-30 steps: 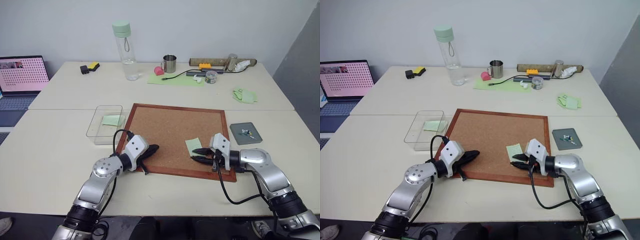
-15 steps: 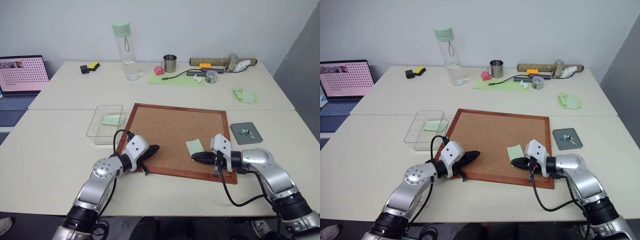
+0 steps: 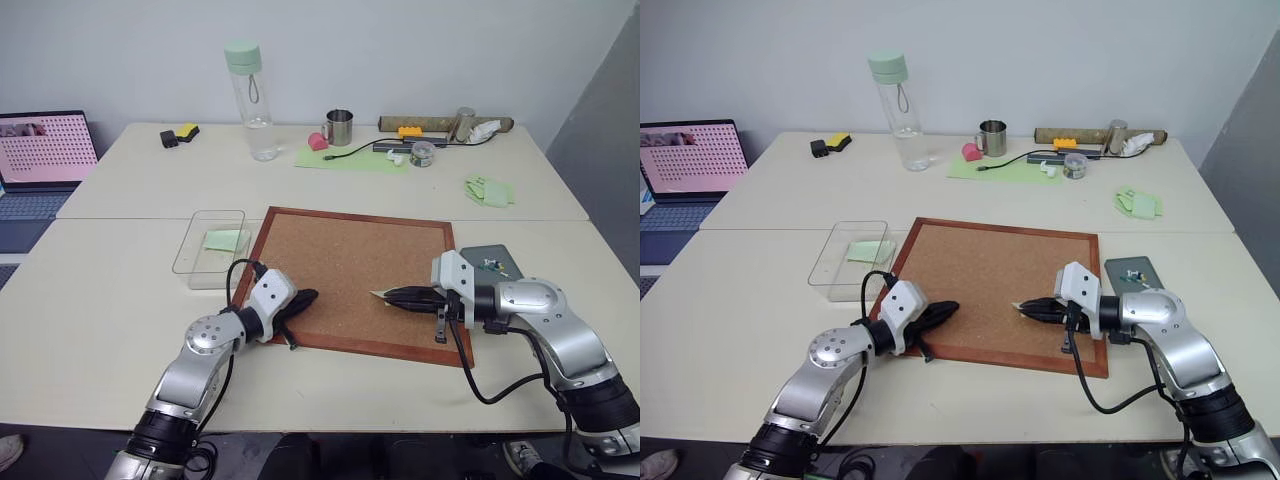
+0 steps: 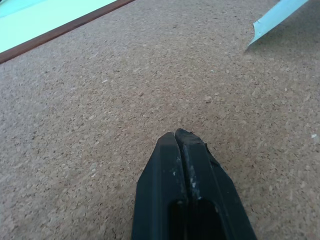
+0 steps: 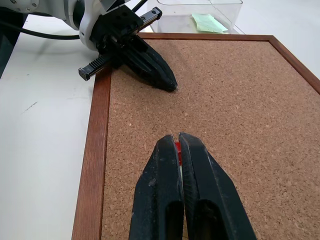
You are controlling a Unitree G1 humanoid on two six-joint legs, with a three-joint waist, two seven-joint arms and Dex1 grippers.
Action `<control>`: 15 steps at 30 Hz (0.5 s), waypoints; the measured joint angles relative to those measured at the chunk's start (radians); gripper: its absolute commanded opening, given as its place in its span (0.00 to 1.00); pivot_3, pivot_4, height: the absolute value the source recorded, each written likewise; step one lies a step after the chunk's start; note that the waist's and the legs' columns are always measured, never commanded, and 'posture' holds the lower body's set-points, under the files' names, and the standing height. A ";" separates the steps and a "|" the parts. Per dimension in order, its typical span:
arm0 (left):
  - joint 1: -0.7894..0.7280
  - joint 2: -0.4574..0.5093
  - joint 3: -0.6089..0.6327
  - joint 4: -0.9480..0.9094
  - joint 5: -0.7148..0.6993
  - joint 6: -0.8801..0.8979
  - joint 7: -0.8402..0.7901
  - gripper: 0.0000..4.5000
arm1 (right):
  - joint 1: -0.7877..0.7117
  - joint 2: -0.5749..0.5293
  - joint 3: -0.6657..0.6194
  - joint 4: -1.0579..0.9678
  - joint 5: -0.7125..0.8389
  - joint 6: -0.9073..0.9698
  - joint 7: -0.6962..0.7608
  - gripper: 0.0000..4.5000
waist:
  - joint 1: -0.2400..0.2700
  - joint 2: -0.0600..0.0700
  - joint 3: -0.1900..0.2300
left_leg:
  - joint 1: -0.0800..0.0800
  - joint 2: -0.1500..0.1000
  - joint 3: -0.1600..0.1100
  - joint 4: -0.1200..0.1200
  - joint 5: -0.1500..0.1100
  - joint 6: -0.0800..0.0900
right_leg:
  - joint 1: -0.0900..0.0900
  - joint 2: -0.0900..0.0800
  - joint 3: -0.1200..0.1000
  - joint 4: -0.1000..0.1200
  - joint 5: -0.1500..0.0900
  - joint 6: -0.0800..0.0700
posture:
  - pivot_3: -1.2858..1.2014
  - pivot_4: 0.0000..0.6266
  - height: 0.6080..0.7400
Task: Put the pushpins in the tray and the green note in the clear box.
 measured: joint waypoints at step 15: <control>-0.028 0.168 0.042 -0.235 -0.188 0.168 -0.214 0.59 | -0.066 -0.042 -0.016 -0.018 0.033 0.021 0.051 0.00 | 0.009 -0.004 0.005 | -0.004 0.000 -0.003 0.001 0.000 0.000 | -0.001 0.000 -0.003 -0.003 0.000 0.000 | 0.52 0.24 1.00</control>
